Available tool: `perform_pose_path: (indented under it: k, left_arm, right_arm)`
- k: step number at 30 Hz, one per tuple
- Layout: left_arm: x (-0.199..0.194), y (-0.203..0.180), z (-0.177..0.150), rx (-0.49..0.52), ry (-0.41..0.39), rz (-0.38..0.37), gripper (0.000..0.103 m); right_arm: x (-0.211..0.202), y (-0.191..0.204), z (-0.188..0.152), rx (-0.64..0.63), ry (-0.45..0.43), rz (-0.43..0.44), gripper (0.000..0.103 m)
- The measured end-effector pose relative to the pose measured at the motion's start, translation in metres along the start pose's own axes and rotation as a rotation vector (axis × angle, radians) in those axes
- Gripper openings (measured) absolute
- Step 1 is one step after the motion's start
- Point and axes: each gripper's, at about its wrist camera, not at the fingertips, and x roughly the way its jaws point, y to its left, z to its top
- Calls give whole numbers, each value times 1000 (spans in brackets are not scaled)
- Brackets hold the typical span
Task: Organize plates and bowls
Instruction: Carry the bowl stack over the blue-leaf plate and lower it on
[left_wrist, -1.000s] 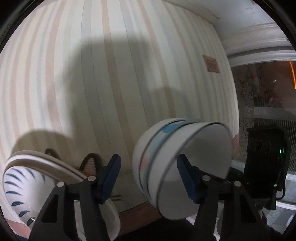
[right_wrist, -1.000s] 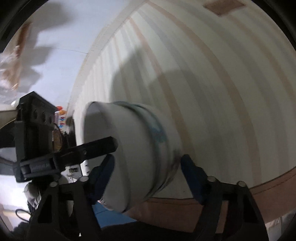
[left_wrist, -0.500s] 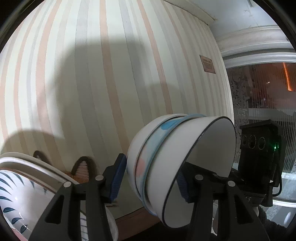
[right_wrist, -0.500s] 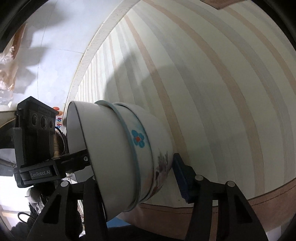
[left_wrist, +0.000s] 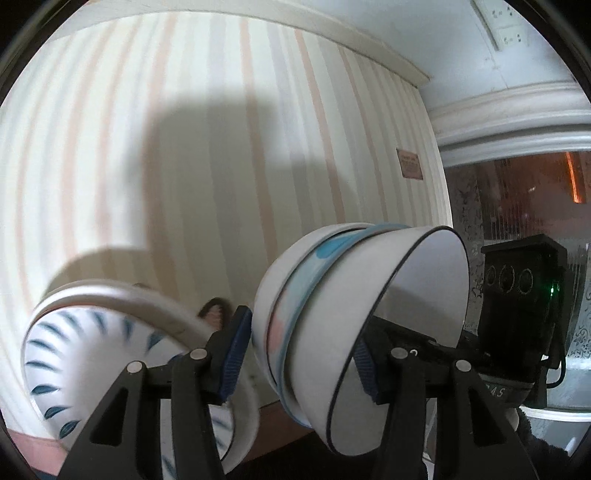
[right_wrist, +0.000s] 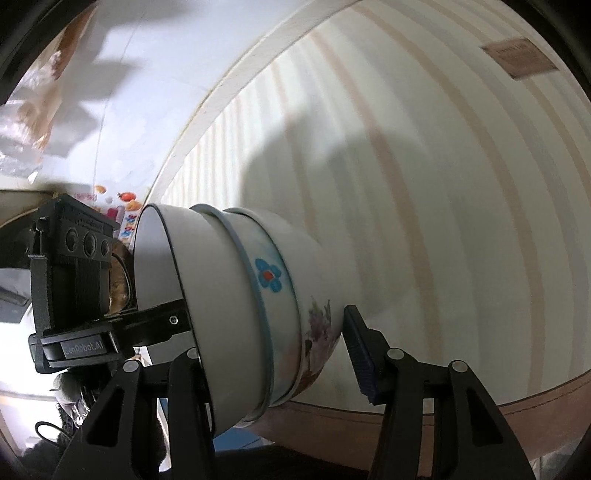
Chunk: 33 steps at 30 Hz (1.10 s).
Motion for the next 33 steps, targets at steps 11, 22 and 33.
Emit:
perform_pose_path:
  k: [11,22,33]
  left_arm:
    - [-61,69,-42,-185,-89,66,49]
    - [-73,123,-75,-337,-140,94,49]
    - [-70,132,-81,-359,-124,86,49]
  right_arm:
    - [51,73,-14,-119,148,61,55]
    - [113,118,-38,-227,284,63,55]
    - [137,122,-39,-221,315,35,54]
